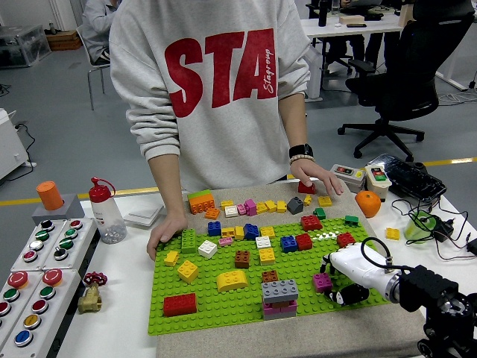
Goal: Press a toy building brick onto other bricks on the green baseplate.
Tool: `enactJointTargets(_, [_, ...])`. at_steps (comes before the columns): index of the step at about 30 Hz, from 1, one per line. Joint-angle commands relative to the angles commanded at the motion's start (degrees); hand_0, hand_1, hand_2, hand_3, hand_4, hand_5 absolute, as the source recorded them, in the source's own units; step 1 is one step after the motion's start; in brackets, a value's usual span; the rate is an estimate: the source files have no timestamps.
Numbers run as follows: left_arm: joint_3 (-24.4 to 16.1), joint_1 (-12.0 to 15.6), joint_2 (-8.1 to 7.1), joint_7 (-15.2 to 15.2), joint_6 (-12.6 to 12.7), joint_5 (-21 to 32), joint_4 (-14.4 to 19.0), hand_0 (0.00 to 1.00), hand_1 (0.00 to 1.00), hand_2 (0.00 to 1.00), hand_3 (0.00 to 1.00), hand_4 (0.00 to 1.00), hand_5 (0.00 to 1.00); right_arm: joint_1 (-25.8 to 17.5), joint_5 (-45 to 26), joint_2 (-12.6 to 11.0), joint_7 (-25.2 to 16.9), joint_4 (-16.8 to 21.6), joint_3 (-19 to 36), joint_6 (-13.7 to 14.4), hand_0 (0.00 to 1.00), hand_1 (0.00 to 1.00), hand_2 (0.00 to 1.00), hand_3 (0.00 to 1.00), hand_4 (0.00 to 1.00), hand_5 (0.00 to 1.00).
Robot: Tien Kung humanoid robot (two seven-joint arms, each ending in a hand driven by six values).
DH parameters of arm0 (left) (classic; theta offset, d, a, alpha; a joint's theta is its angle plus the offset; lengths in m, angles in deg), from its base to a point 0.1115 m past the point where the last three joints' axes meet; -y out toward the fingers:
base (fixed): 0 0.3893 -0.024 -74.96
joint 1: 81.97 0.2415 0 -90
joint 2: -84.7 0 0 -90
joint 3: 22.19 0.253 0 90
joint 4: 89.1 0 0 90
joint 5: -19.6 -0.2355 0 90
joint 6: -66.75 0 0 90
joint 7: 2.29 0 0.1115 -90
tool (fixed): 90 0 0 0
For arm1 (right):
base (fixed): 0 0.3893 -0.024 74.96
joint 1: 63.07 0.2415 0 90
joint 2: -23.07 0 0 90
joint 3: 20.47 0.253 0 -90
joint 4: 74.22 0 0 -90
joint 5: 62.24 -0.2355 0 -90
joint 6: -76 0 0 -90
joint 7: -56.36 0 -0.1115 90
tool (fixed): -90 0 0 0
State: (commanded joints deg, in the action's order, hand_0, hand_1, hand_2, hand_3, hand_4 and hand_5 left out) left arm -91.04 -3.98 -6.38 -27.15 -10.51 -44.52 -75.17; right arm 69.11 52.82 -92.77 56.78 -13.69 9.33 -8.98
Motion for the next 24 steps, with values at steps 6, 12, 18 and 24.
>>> enactJointTargets(6, [-0.03,-0.03,-0.01,0.01,0.00,-0.06,0.00,0.633,0.597,0.612,0.411,0.297,0.947,0.22,-0.16,0.01,0.00,0.22,-0.08,-0.09,0.681,0.580,0.545,0.579,0.638,0.346])
enactJointTargets(12, [-0.07,-0.04,-0.02,-0.01,-0.04,-0.19,0.00,0.633,0.597,0.612,0.411,0.296,0.946,0.21,-0.14,0.13,0.10,0.10,-0.20,0.28,0.659,0.557,0.527,0.550,0.619,0.342])
enactJointTargets(18, [-0.13,-0.08,-0.02,0.00,-0.08,-0.29,-0.01,0.633,0.597,0.611,0.411,0.296,0.946,0.01,-0.40,-0.42,0.10,1.16,0.66,0.59,0.650,0.544,0.523,0.543,0.607,0.334])
enactJointTargets(24, [-0.20,-0.05,-0.02,-0.04,-0.10,-0.38,-0.01,0.633,0.597,0.612,0.411,0.296,0.945,-0.26,-0.74,-1.41,0.11,3.50,2.57,0.75,0.650,0.544,0.523,0.539,0.598,0.325])
